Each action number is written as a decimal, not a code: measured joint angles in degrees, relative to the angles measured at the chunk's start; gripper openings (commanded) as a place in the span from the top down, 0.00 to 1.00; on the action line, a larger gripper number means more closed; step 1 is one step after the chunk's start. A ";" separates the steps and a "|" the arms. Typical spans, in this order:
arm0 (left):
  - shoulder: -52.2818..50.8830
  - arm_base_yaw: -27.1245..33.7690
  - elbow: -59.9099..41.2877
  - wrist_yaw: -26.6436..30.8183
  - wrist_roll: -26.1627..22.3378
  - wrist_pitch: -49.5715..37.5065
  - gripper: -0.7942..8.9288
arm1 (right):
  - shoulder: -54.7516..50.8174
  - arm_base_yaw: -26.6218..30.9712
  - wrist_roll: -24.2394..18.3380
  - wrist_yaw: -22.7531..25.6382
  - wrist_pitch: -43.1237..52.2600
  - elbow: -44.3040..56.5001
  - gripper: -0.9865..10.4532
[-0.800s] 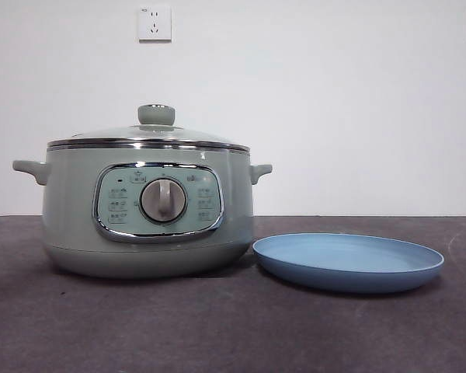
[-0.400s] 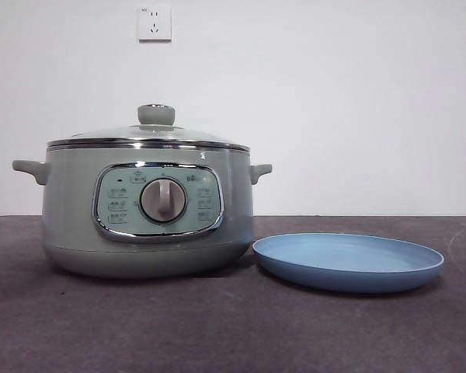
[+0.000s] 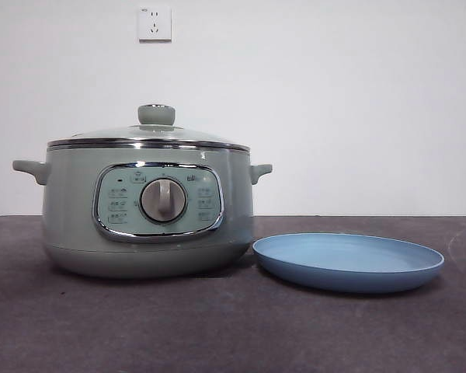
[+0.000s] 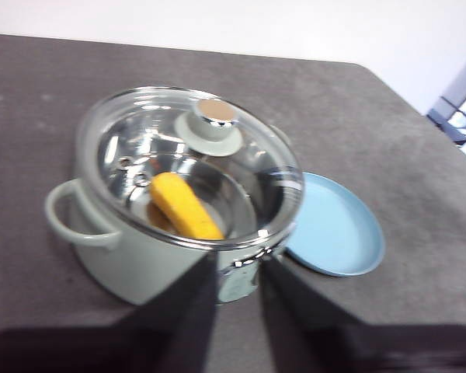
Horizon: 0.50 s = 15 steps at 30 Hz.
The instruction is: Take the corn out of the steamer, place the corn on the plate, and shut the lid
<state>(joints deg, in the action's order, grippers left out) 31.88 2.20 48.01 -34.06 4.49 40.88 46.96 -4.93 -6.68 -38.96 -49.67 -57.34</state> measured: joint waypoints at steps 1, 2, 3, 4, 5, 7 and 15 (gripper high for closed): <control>-0.02 0.00 0.00 -0.33 0.00 0.02 0.30 | 0.00 0.00 0.00 0.02 0.00 0.00 0.43; -0.02 0.00 0.00 -0.50 0.00 0.02 0.30 | 0.00 0.00 0.00 0.04 0.00 0.00 0.42; -0.02 0.00 0.00 -0.66 0.00 0.02 0.30 | 0.00 0.00 0.00 0.13 0.00 0.00 0.42; -0.02 0.00 0.00 -0.66 0.00 0.02 0.30 | 0.00 0.00 0.00 0.15 0.00 0.00 0.42; -0.02 0.00 0.00 -0.66 0.00 0.02 0.30 | 0.00 0.00 0.00 0.15 0.00 0.00 0.42; -0.02 0.00 0.00 -0.66 0.00 0.04 0.30 | 0.00 0.00 0.00 0.15 0.00 0.00 0.42; 0.00 0.00 0.00 -0.68 -0.26 1.36 0.31 | 0.00 0.00 0.00 0.33 0.00 0.00 0.42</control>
<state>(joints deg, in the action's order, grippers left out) 31.88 2.20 48.01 -34.74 4.23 42.24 46.96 -4.93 -6.68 -38.63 -49.67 -57.34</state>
